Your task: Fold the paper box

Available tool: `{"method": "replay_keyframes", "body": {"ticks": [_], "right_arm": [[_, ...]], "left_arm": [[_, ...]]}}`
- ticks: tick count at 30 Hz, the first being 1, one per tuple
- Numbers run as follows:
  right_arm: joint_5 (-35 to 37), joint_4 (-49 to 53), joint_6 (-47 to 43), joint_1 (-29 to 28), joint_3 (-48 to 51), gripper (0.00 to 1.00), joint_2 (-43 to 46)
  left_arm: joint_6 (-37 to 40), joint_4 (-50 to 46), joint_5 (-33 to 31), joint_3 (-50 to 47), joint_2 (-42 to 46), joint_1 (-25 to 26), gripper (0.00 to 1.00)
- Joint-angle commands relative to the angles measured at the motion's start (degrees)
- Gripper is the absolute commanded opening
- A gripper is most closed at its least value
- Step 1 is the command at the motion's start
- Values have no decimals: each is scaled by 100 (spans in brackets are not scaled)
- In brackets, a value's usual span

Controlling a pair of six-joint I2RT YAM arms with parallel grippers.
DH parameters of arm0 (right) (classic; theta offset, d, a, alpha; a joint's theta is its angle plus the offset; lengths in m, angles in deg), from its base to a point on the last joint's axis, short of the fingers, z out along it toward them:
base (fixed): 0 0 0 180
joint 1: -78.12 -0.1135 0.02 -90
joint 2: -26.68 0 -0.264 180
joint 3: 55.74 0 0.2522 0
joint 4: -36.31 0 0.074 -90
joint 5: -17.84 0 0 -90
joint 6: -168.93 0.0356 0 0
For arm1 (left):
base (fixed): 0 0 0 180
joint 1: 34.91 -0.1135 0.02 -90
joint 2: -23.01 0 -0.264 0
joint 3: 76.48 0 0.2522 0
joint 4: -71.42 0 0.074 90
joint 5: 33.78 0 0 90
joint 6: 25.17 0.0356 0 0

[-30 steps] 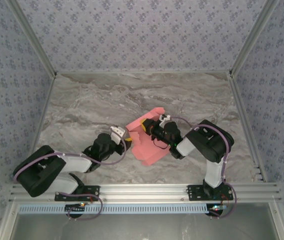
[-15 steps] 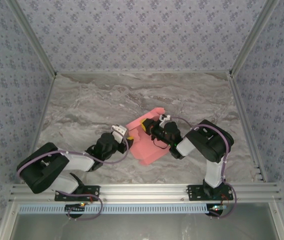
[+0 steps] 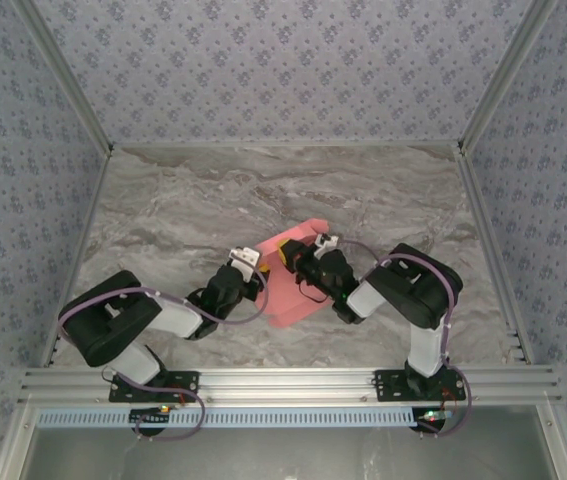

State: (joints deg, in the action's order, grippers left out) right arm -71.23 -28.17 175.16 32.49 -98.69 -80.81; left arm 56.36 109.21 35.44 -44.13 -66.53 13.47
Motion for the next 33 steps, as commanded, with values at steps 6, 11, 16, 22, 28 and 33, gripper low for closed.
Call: {"method": "replay_keyframes", "body": {"ticks": [6,11,16,22,28,33], "right_arm": [[822,593,250,-536,68,0,77],[1005,786,239,-676,64,14,211],[1032,1075,65,-712,157,30,518],[970,2217,21,-772,328,55,1463],[1425,5293,-799,-1178,37,63,3469],[2034,7976,-2850,-1072,-532,69,5011]], "left_arm": [[-25,435,-662,362,-400,-62,40],[77,365,-626,459,-489,-124,23],[34,425,-308,429,-556,-306,11],[127,367,-60,426,-526,-494,5],[328,165,692,519,-361,-742,4],[472,-253,1530,624,-140,-989,4]]}}
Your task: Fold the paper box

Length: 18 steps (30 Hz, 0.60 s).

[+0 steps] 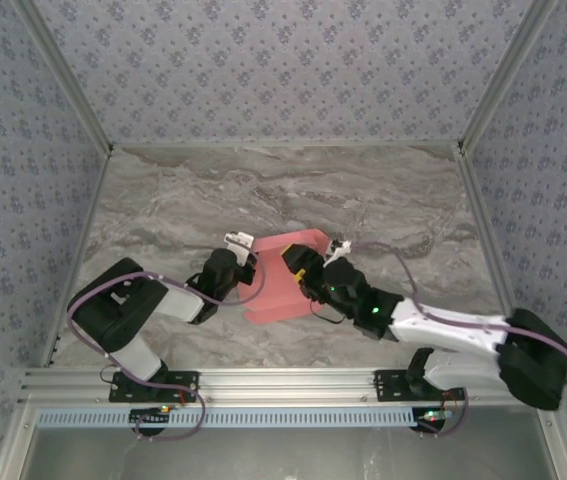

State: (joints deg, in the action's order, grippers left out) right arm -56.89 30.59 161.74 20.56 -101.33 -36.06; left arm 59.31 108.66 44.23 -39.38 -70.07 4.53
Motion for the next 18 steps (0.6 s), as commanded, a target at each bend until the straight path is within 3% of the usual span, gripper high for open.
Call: {"method": "replay_keyframes", "body": {"ticks": [1,5,7,11,15,18], "right_arm": [[432,2382,-2168,334,-331,70,745],[-907,3262,-4587,1581,-789,69,969],[-1101,4275,-5779,1987,-1480,70,611],[-1344,5642,-7701,2246,-2710,71,-343],[-2119,5419,-8645,2531,-2977,72,-970],[-3442,5196,-8869,3073,-3154,71,-1574]], "left_arm": [[218,-257,856,166,269,-161,4],[557,-587,1496,247,468,-287,5],[733,-773,1851,319,574,-318,5],[1181,-693,2432,472,400,-349,7],[1549,-339,2975,609,-132,-421,8],[1790,137,3185,643,-507,-442,9]]}}
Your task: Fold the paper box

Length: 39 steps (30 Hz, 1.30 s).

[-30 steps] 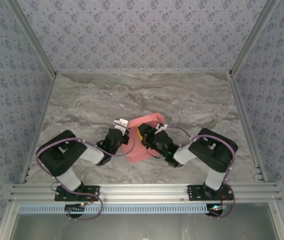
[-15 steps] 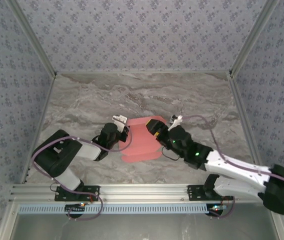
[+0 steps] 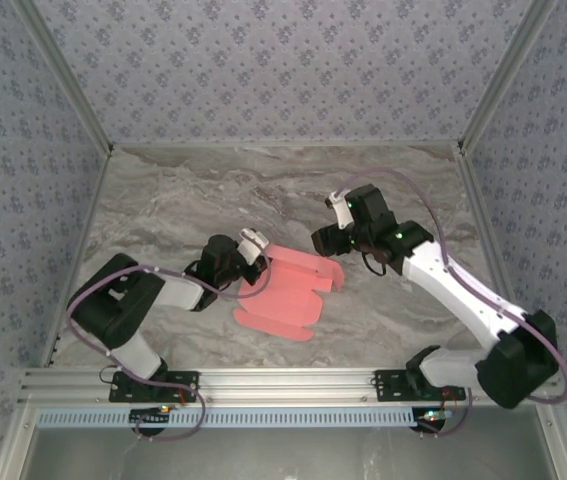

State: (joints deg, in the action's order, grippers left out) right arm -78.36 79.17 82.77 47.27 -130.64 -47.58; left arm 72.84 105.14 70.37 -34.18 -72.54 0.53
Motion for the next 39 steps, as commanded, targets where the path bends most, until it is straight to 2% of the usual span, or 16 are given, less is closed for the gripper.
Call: {"method": "replay_keyframes", "body": {"ticks": [1,6,9,14,21,26,39], "right_arm": [[-1669,423,-965,555,-380,70,-677],[-2714,1150,-1236,553,-1306,69,-1863],[-2909,1438,-1328,433,-1665,66,-2467],[-2981,1598,-1230,417,-1975,62,-2991],[-2836,1401,-1037,360,-1802,53,-3202],[-2604,1289,-951,370,-1702,45,-3183],[-2360,1073,-797,387,-1351,41,-2894]], "left_arm": [[499,524,633,164,-348,-45,9],[692,214,1266,551,-618,-62,13],[730,190,1475,623,-767,-81,15],[566,832,1436,444,-1024,-129,15],[210,1632,1275,299,-1304,-149,28],[199,1602,1201,256,-1158,-147,39],[60,2127,703,-450,-665,-99,51]]}}
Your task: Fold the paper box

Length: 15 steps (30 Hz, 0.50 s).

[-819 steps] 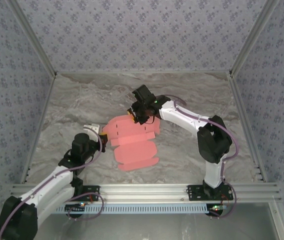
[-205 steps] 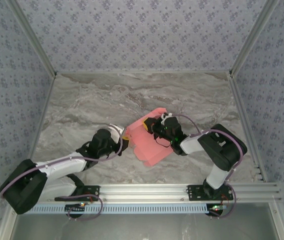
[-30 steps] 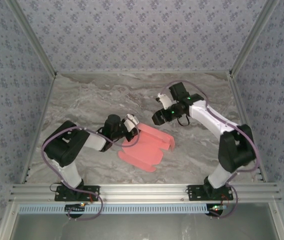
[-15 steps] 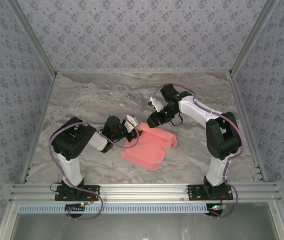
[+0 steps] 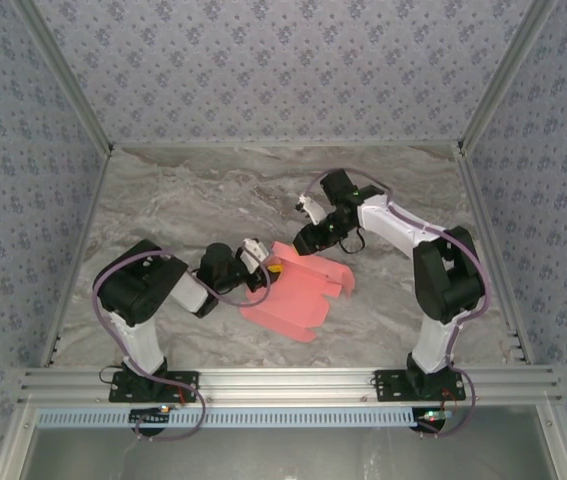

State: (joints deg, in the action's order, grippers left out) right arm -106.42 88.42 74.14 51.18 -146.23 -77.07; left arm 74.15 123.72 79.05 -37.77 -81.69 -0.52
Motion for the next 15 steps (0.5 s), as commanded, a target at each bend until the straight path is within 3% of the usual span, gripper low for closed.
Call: {"method": "replay_keyframes", "body": {"ticks": [1,5,10,15], "right_arm": [[448,121,74,4,228,41,73],[463,50,124,-5,298,40,97],[421,12,153,-13,300,40,100],[376,-66,198,-41,388,40,139]], "left_arm": [[-62,266,-171,-125,318,21,51],[15,275,-267,-235,489,25,46],[82,198,-210,-155,458,43,28],[36,286,-271,18,238,189,24]]}}
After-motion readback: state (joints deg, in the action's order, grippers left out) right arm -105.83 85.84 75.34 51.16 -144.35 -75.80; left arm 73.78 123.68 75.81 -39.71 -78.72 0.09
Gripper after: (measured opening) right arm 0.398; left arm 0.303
